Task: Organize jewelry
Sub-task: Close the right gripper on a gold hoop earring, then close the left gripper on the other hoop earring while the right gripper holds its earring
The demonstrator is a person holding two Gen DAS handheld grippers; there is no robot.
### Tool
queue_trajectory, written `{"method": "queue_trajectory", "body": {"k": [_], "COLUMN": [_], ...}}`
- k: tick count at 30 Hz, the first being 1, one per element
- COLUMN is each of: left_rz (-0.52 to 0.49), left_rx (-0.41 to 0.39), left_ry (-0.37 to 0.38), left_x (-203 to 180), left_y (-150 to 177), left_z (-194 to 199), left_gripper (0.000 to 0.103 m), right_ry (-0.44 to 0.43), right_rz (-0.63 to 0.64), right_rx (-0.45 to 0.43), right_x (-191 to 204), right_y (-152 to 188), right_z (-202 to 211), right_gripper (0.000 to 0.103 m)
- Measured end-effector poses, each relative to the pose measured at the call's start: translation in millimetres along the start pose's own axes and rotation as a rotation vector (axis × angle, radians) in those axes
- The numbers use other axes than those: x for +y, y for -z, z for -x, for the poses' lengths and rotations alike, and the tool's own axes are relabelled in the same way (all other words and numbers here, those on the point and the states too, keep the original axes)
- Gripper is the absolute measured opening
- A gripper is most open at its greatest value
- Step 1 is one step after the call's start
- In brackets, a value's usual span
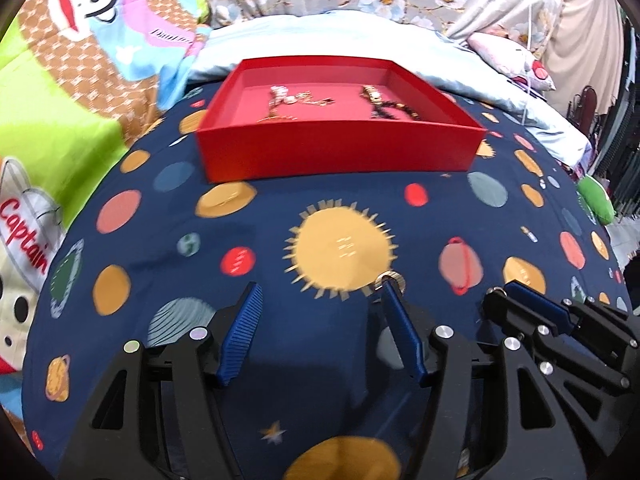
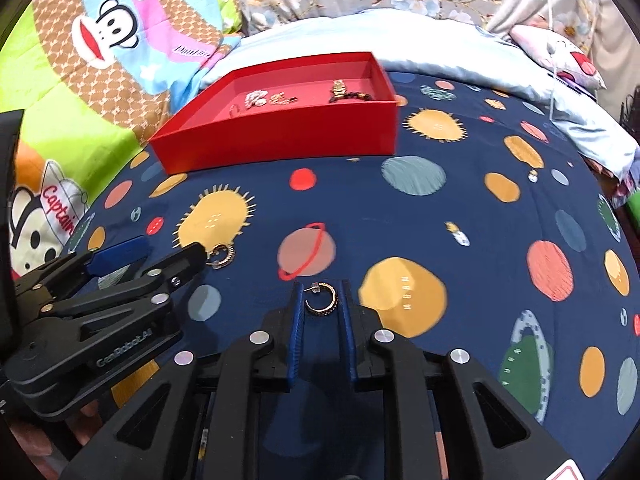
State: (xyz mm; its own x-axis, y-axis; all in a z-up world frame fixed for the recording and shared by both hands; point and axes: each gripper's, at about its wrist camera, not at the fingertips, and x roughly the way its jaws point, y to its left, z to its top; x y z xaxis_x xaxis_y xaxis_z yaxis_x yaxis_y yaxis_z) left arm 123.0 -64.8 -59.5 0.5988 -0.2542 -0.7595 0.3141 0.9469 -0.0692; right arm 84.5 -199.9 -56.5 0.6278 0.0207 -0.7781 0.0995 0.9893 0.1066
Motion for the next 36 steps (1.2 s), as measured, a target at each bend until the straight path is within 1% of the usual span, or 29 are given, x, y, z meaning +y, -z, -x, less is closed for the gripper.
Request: {"method": "queue_trajectory", "body": {"k": [5, 7, 10, 12, 13, 15, 16, 25, 29, 36], "left_rz": [-0.023, -0.032, -0.029, -0.024, -0.025, -0.026, -0.027, 0.005, 0.005, 0.048], "left_rx": [0.017, 0.015, 0.013, 0.012, 0.012, 0.012, 0.013, 0.016, -0.001, -0.028], "left_ry": [0.032, 0.031, 0.031, 0.037, 0.037, 0.04, 0.041, 0.064, 0.057, 0.057], "left_x": [-15, -18, -18, -17, -17, -17, -17, -3, 2, 22], "left_y": [-2, -2, -4, -5, -5, -5, -6, -5, -5, -6], "left_z": [-9, -10, -11, -11, -11, -12, -12, -7, -1, 21], "left_gripper": [0.059, 0.055, 0.043, 0.031, 0.029, 0.02, 0.017, 0.016, 0.016, 0.016], "right_ry": [0.006, 0.006, 0.003, 0.001, -0.001, -0.002, 0.0, 0.001, -0.003, -0.012], "right_rz": [-0.032, -0.038, -0.043, -0.044, -0.045, -0.047, -0.045, -0.049, -0.051, -0.05], "right_rx": [-0.007, -0.008, -0.009, -0.006, -0.004, -0.003, -0.005, -0.011, -0.013, -0.025], "right_x": [-14, -17, -18, -18, -18, -19, -19, -19, -18, -17], "right_y": [-3, -3, -3, -2, -2, -2, -2, -1, -2, -4], "right_z": [3, 4, 3, 3, 2, 2, 2, 3, 5, 11], "right_gripper": [0.016, 0.016, 0.016, 0.016, 0.016, 0.016, 0.016, 0.016, 0.016, 0.016]}}
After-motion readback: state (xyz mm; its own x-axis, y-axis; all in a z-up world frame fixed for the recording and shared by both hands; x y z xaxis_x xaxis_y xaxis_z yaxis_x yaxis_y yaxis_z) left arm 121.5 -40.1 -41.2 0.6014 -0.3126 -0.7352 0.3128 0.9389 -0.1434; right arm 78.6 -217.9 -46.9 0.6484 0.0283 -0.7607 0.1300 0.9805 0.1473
